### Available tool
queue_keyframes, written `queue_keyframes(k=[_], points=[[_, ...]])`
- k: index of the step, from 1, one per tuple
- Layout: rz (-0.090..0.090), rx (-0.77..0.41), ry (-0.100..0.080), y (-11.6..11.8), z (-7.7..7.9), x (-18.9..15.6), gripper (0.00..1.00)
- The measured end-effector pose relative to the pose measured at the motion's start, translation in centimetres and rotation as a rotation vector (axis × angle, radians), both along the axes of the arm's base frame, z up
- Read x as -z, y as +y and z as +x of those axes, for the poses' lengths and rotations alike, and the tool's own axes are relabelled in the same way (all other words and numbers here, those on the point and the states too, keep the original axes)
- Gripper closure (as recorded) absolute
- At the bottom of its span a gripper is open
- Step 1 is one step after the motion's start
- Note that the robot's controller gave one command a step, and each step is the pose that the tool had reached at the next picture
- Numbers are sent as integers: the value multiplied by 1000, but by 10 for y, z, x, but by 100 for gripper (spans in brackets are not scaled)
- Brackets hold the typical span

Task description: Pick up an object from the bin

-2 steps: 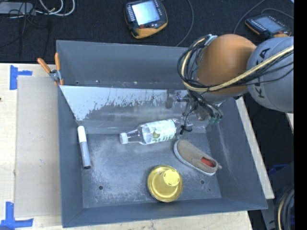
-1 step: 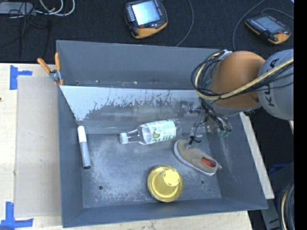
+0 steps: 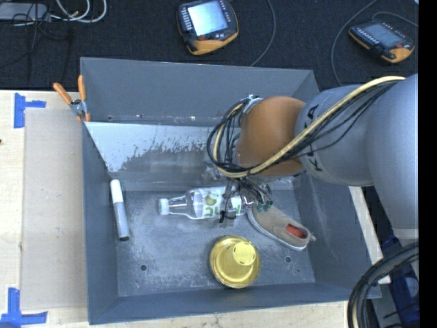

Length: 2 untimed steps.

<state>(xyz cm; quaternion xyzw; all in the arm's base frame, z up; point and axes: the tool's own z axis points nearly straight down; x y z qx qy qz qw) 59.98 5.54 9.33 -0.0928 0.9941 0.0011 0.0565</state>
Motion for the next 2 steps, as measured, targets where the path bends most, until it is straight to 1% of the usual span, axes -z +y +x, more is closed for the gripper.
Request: queue_keyframes(k=[1,2], points=[[-4,6,-4,-5,1,-3,100],[-1,9,-15,29,24,-173,100]])
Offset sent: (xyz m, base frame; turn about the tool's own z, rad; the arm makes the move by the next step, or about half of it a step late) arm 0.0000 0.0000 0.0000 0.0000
